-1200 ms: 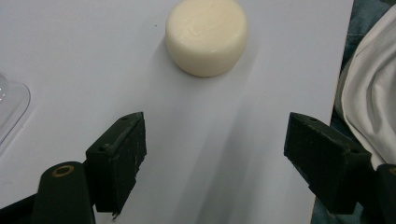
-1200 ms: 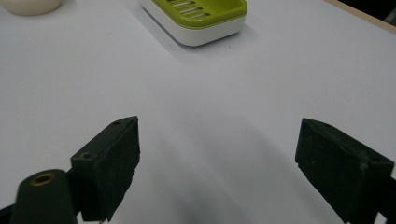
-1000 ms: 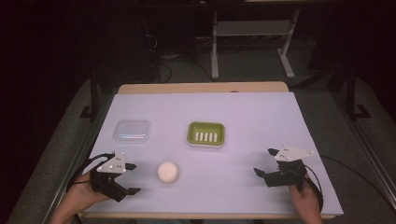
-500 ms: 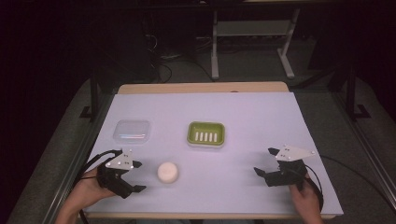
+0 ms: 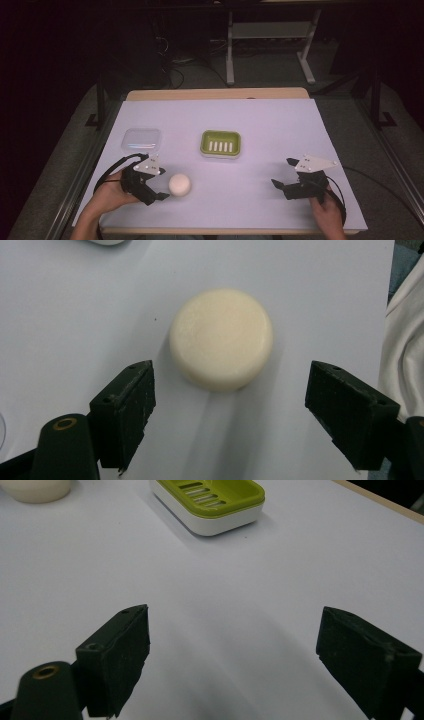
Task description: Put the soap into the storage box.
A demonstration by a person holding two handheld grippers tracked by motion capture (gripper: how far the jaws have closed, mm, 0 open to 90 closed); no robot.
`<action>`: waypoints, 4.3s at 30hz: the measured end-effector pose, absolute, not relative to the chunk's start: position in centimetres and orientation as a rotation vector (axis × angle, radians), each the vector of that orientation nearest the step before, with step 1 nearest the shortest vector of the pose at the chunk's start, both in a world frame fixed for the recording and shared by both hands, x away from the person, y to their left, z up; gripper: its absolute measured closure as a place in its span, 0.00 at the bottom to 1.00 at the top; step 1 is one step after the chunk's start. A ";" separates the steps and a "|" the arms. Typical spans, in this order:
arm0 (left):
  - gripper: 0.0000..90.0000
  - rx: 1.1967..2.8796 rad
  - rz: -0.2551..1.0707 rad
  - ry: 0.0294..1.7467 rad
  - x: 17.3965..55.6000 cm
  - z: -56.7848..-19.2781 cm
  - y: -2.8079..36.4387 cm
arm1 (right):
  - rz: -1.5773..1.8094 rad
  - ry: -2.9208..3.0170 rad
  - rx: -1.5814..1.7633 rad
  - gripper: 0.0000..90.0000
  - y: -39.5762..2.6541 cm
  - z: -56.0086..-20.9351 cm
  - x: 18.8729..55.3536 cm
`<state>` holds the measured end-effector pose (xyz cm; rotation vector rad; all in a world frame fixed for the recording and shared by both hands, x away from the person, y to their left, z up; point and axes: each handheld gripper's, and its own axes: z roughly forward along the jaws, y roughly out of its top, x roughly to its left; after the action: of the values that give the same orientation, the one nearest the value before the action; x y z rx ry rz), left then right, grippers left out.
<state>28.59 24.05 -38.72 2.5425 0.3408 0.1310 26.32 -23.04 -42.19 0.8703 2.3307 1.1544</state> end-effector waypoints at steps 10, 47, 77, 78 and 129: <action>0.21 2.569 0.109 0.333 29.4 -39.6 22.2 | 1.150 2.336 0.864 0.15 -23.0 -42.2 26.4; 0.26 2.678 0.080 0.286 30.8 -42.0 19.3 | 1.164 2.322 0.855 0.15 -23.2 -41.9 26.1; 0.27 2.606 0.065 0.313 31.7 -40.5 18.3 | 1.207 2.314 0.861 0.15 -23.4 -42.0 26.6; 0.27 2.611 0.067 0.303 31.8 -40.4 18.2 | 1.209 2.312 0.864 0.15 -23.5 -42.0 26.6; 0.27 2.597 0.080 0.205 39.0 -35.4 11.1 | 1.269 2.300 0.890 0.15 -24.2 -42.1 26.9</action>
<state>39.00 11.14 -35.40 2.5973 0.2048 0.0799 26.89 -24.21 -42.07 0.8896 2.3000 1.2686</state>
